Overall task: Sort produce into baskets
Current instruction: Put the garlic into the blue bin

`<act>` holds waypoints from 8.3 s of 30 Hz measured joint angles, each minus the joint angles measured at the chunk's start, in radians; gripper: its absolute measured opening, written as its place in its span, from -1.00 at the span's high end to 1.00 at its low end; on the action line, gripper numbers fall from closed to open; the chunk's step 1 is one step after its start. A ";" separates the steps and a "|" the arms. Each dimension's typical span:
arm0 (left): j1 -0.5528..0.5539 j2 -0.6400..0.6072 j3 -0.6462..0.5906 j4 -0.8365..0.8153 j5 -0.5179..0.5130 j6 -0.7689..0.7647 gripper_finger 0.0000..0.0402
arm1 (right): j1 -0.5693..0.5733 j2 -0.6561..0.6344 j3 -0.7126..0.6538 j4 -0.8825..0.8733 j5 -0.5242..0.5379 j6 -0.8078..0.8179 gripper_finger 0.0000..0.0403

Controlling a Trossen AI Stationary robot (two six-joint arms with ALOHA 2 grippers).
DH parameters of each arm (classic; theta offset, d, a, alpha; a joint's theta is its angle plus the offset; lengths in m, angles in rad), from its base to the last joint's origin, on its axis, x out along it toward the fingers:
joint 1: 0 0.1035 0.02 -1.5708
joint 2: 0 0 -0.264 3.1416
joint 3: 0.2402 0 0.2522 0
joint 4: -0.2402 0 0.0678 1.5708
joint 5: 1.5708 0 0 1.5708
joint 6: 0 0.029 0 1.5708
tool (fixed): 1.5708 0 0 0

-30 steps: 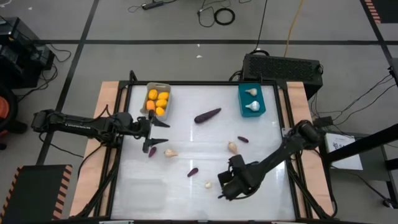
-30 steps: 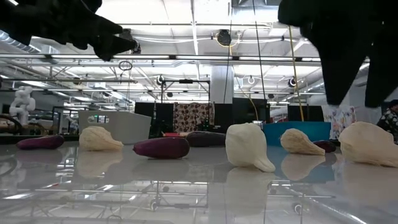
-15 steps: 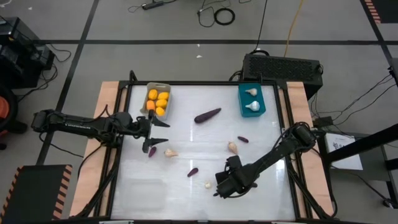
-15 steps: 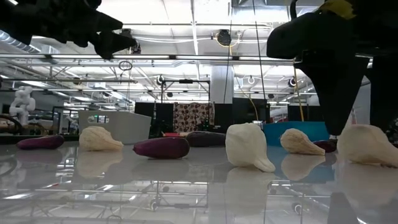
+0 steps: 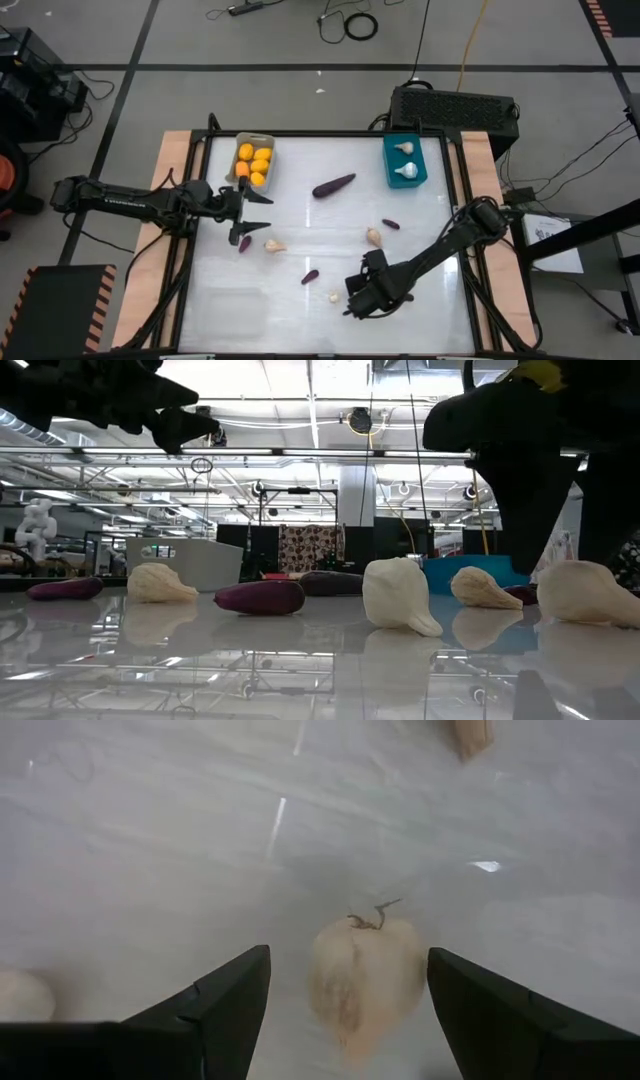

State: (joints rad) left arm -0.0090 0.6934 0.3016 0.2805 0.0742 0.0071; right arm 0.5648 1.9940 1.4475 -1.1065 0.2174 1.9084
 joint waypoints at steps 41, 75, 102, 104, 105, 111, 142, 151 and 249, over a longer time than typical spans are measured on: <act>0.000 0.000 0.000 -0.009 0.000 0.006 -0.51 | -0.228 0.038 0.257 -0.353 0.165 -0.484 0.26; 0.000 0.000 0.000 -0.030 0.000 0.010 -0.51 | -1.108 0.039 0.221 -0.464 0.305 -1.253 0.21; 0.000 0.000 0.000 0.047 -0.008 0.035 -0.51 | -0.929 -0.246 0.179 -0.436 0.203 -1.079 -0.37; 0.000 0.000 0.000 0.059 -0.008 0.035 -0.51 | -0.834 -0.275 0.179 -0.392 0.211 -1.031 -0.37; 0.000 0.000 0.000 0.063 -0.008 0.035 -0.51 | -0.783 -0.284 0.179 -0.364 0.223 -1.008 -0.37; 0.000 0.000 0.000 0.080 -0.008 0.033 -0.51 | -0.482 -0.263 0.180 -0.123 0.336 -0.919 -0.37; 0.000 0.000 0.000 0.066 -0.008 0.059 -0.51 | -0.378 0.301 0.179 1.242 0.127 -1.713 -0.37; 0.000 0.001 0.000 0.062 -0.008 0.059 -0.51 | -0.399 0.359 0.180 1.336 0.116 -1.736 -0.37; 0.003 0.001 0.000 0.009 -0.022 0.085 -0.51 | -1.057 -0.154 -0.029 -0.322 0.414 -1.317 -0.34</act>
State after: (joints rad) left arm -0.0057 0.6945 0.3012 0.2893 0.0524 0.0924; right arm -0.4923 1.8397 1.4185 -1.4285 0.6317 0.5912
